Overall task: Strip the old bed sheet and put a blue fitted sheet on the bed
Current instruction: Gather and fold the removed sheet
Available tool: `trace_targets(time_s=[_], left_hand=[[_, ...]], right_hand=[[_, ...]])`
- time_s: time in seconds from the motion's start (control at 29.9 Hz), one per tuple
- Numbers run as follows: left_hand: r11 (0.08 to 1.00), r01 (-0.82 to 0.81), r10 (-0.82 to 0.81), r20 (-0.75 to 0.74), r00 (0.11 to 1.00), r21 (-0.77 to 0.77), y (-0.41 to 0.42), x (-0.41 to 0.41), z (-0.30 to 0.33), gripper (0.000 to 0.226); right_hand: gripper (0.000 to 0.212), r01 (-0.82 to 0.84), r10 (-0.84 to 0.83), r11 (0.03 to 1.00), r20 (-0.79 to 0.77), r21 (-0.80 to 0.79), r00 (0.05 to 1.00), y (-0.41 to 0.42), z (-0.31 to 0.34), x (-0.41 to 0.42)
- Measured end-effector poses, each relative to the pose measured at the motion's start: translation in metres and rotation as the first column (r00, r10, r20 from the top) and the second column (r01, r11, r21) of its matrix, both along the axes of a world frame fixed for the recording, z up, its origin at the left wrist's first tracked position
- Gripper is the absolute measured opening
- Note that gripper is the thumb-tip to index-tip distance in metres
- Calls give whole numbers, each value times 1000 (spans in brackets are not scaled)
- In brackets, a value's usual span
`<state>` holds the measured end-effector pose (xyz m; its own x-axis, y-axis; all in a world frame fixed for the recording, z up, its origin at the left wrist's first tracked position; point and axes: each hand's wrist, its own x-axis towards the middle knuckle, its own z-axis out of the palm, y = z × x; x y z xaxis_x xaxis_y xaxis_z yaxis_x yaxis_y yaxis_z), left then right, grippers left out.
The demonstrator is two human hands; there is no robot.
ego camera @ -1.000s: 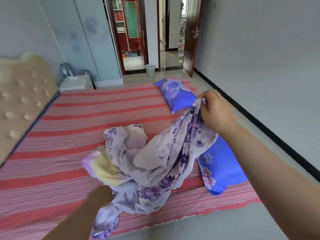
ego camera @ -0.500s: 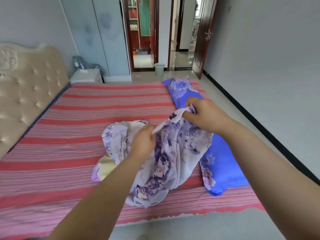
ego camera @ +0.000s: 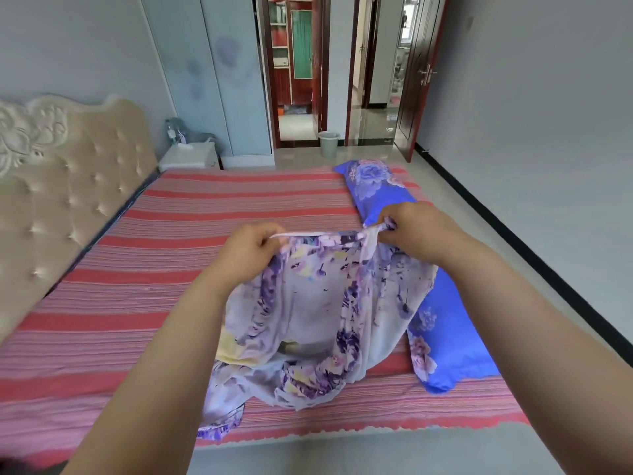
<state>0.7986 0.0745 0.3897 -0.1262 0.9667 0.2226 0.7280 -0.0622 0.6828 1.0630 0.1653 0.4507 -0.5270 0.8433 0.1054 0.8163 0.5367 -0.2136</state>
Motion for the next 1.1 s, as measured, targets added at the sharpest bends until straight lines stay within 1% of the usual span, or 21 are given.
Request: trace_targets(time_s=[0.03, 0.07, 0.1, 0.13, 0.17, 0.2, 0.23, 0.27, 0.3, 0.33, 0.43, 0.47, 0.57, 0.63, 0.73, 0.8, 0.9, 0.97, 1.0, 1.04, 1.1], left_hand=[[986, 79, -64, 103, 993, -148, -4, -7, -3, 33], [953, 122, -78, 162, 984, -277, -9, -11, -5, 41], [917, 127, -63, 177, 982, -378, -13, -14, -11, 42], [894, 112, -71, 111, 991, -433, -15, -13, -17, 30], [913, 71, -72, 14, 997, -403, -18, -8, -22, 18], [958, 29, -44, -45, 998, -284, -22, 2, -25, 18], [992, -17, 14, -26, 1000, -126, -28, 17, -26, 22], [998, -69, 68, 56, 996, 8, -35, 31, -25, 21], [991, -99, 87, 128, 988, 92, -43, 45, -25, 15], [987, -94, 76, 134, 988, 130, -49, 58, -24, 8], [985, -52, 48, 25, 999, 164, -63, 85, -30, 30], [974, -77, 71, 33, 997, 212, -64, 88, -34, 33], [923, -208, 173, 133, 976, 322, -73, 84, -43, 32], [914, -235, 203, 128, 971, 330, -84, 85, -44, 29], [932, -226, 196, 132, 972, 283, -105, 91, -42, 22], [948, -223, 187, 168, 968, 229, -118, 95, -46, 24], [990, -135, 124, 221, 967, 32, -147, 95, -66, 28], [992, -85, 110, 281, 953, -98, -164, 98, -82, 27], [990, -94, 120, 276, 954, -106, -173, 101, -89, 28], [989, -130, 143, 258, 956, -66, -181, 104, -95, 29], [968, -229, 202, 232, 951, 98, -194, 111, -106, 17]], right_hand=[[19, -15, 14, 1000, -46, -26, 999, -1, 0, -2], [21, -39, 32, 997, -117, -63, 993, -3, 1, -4], [21, -73, 52, 992, -195, -100, 979, -6, 3, -6], [20, -112, 73, 985, -269, -132, 960, -11, 5, -9], [20, -150, 92, 976, -330, -156, 939, -16, 8, -11], [20, -185, 110, 968, -376, -169, 920, -20, 9, -14], [21, -211, 129, 963, -399, -169, 908, -25, 10, -18], [22, -228, 149, 961, -402, -156, 904, -29, 10, -21], [23, -232, 164, 963, -389, -135, 906, -33, 9, -25], [23, -229, 171, 967, -374, -114, 911, -37, 8, -29], [20, -235, 194, 968, -340, -84, 920, -53, 7, -40], [19, -247, 208, 965, -324, -85, 923, -59, 9, -43], [30, -274, 241, 956, -256, -101, 936, -79, 16, -47], [27, -277, 247, 954, -228, -113, 942, -94, 20, -48], [26, -276, 243, 955, -244, -112, 939, -118, 20, -48], [24, -267, 236, 958, -244, -105, 941, -130, 18, -44], [19, -210, 192, 975, -200, -77, 961, -156, 9, -35], [18, -165, 152, 984, -167, -68, 974, -172, 1, -26], [17, -161, 147, 984, -155, -82, 977, -180, -2, -21], [16, -167, 151, 981, -152, -99, 977, -188, -4, -16], [12, -197, 173, 971, -166, -137, 971, -203, -4, -6]])
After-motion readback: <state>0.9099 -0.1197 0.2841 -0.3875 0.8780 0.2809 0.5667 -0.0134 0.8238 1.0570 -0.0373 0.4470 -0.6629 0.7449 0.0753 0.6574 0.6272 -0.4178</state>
